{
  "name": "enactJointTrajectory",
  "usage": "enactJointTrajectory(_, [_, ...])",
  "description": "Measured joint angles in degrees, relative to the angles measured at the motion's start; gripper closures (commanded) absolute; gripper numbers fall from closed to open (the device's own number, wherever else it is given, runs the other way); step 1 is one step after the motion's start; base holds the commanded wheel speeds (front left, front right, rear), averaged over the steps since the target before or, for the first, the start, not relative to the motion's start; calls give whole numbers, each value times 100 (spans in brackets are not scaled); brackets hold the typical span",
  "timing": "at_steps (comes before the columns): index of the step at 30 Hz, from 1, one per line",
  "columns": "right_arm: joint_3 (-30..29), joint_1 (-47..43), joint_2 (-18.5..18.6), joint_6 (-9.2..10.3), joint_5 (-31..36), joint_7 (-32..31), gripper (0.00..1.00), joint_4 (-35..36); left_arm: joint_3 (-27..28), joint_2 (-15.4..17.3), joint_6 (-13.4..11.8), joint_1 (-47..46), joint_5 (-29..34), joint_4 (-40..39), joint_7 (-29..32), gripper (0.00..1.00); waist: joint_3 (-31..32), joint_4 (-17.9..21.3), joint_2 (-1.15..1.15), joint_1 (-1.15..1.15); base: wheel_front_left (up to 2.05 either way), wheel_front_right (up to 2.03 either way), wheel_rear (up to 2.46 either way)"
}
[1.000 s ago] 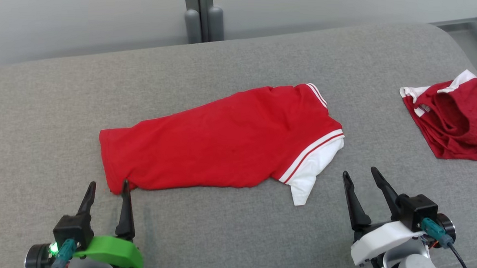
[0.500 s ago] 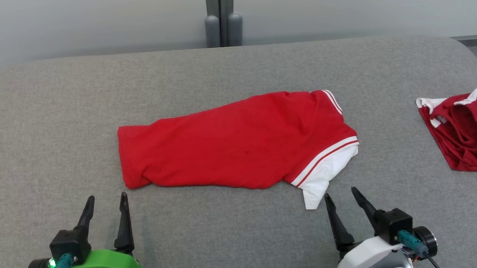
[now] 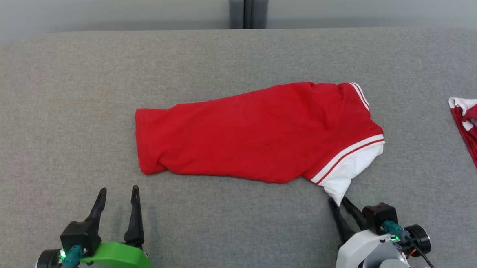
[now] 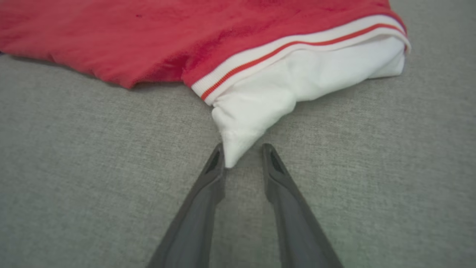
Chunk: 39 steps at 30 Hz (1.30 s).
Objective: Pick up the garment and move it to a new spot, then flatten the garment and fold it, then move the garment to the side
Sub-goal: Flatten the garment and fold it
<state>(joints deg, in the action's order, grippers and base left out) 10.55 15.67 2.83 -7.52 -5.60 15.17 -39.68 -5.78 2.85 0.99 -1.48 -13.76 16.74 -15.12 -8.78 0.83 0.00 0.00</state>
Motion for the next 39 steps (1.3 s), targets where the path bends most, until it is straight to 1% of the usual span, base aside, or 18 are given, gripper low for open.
enactJointTrajectory(1, [-33,13,1,0,-1,0,100,4,9,0,-1,-3,-8,0,0,0,-17,-14,0,0,0,0,0])
enactJointTrajectory(4, [-152,23,-1,-1,-20,-1,100,75,35,0,-1,-5,-14,0,0,0,-44,-13,0,0,0,0,0])
enactJointTrajectory(6, [-276,25,-8,-1,-53,-3,100,253,36,0,-1,-8,-16,-1,0,0,-47,7,0,0,0,0,0])
enactJointTrajectory(10, [-577,81,-2,-1,-79,-4,100,969,-7,0,-8,-37,-43,-30,0,0,-36,51,0,0,0,0,0])
enactJointTrajectory(14, [-710,355,11,-1,210,-9,100,1951,-32,0,-8,-43,-68,-31,0,0,1,83,0,0,0,0,0])
enactJointTrajectory(16, [-612,647,101,-1,349,-10,100,2381,-60,-1,-8,-48,-78,-25,0,0,23,89,0,0,0,0,0])
enactJointTrajectory(18, [-364,1097,314,-1,441,-9,100,2775,-114,-1,-5,-65,-87,-11,0,0,44,71,0,0,0,0,0])
enactJointTrajectory(20, [-21,1601,547,-1,467,-9,100,3000,-169,-2,-1,-86,-116,3,-1,0,55,25,0,0,0,0,0])
enactJointTrajectory(22, [487,2220,768,-1,470,-9,100,3093,-200,-2,-2,-102,-144,2,0,0,70,-48,0,0,0,0,0])
enactJointTrajectory(24, [927,2825,910,-1,461,-9,100,3062,-230,-2,-8,-101,-178,4,-1,0,80,-129,0,0,0,0,0])
enactJointTrajectory(27, [1510,3818,1011,-1,420,-7,100,2737,-302,-2,-19,-96,-203,33,0,0,79,-270,0,0,0,0,0])
enactJointTrajectory(29, [1861,4479,966,-1,370,-10,100,2363,-345,-2,-25,-96,-235,45,0,0,64,-381,0,0,0,0,0])
enactJointTrajectory(32, [2176,5363,851,-2,441,-11,100,1713,-427,-1,-25,-103,-283,63,0,0,20,-545,0,0,0,0,0])
enactJointTrajectory(36, [2219,6272,698,-2,706,-11,100,777,-586,-1,-27,-184,-364,88,0,0,-70,-768,0,0,0,0,0])
enactJointTrajectory(39, [2038,6835,676,-2,954,-10,100,88,-704,-1,-43,-273,-412,92,0,0,-166,-948,0,0,0,0,0])
